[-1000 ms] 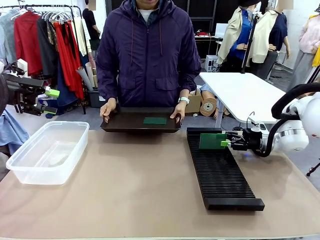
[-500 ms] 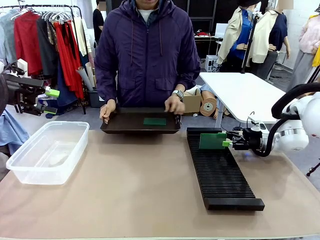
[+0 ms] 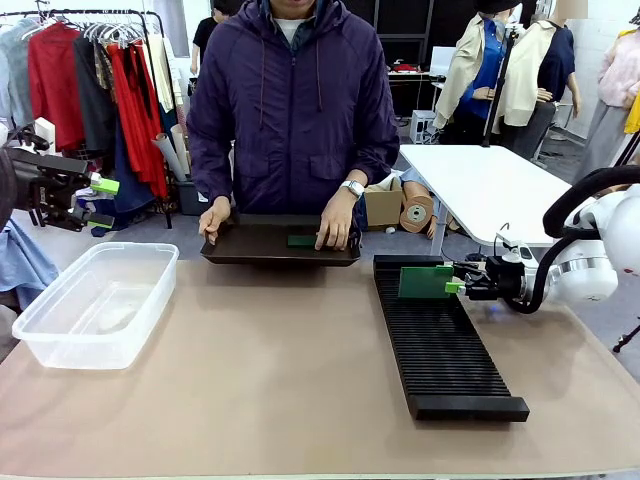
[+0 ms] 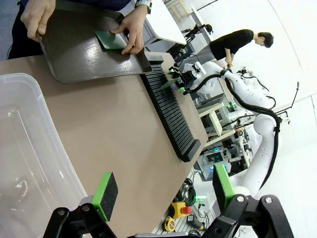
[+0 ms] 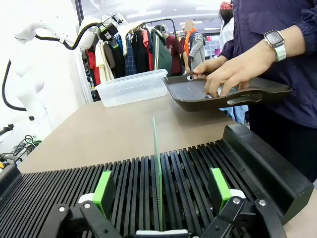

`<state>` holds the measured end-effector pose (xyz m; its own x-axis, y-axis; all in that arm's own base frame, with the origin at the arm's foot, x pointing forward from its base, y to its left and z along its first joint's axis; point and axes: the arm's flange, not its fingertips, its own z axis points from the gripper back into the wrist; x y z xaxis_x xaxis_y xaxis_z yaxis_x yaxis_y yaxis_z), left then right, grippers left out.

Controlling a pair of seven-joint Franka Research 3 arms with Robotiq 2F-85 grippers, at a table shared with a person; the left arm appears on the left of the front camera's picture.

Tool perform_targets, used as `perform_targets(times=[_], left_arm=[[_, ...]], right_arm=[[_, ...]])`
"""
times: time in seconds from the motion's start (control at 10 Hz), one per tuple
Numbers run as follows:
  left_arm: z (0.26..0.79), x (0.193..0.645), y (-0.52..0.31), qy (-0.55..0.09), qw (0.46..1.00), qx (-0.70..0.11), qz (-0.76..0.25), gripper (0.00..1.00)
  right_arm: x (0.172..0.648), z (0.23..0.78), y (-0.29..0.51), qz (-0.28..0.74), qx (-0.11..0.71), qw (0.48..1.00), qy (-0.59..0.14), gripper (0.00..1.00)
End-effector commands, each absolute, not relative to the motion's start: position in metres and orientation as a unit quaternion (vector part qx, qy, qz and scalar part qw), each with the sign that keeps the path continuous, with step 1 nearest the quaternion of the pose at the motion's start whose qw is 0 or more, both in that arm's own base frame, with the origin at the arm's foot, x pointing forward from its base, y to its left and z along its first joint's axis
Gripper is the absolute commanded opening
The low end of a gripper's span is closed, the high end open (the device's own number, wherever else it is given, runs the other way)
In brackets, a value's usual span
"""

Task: Sort PCBs into racks and boxes based on the side picked up.
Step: If the short side of the Blank PCB is picked up, insert it into the PCB Rack ; if the long side is picked up, place it in the Organizing box, then pick up the Blank PCB handed by the Human.

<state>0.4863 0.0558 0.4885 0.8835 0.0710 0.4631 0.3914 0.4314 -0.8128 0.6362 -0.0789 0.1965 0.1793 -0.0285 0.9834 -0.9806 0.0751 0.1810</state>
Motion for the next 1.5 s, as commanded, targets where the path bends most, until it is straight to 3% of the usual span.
perform_targets(times=[0.0,1.1,1.4], left_arm=[[0.490,0.486,0.056,-0.222,0.816,-0.525,-0.099,1.00],[0.490,0.486,0.056,-0.222,0.816,-0.525,-0.099,1.00],[0.490,0.486,0.056,-0.222,0.816,-0.525,-0.099,1.00]], right_arm=[[0.636,0.196,-0.078,0.429,0.528,0.555,-0.479,1.00],[0.636,0.197,-0.079,0.428,0.529,0.557,-0.477,1.00],[0.641,0.225,-0.070,0.425,0.519,0.553,-0.494,1.00]])
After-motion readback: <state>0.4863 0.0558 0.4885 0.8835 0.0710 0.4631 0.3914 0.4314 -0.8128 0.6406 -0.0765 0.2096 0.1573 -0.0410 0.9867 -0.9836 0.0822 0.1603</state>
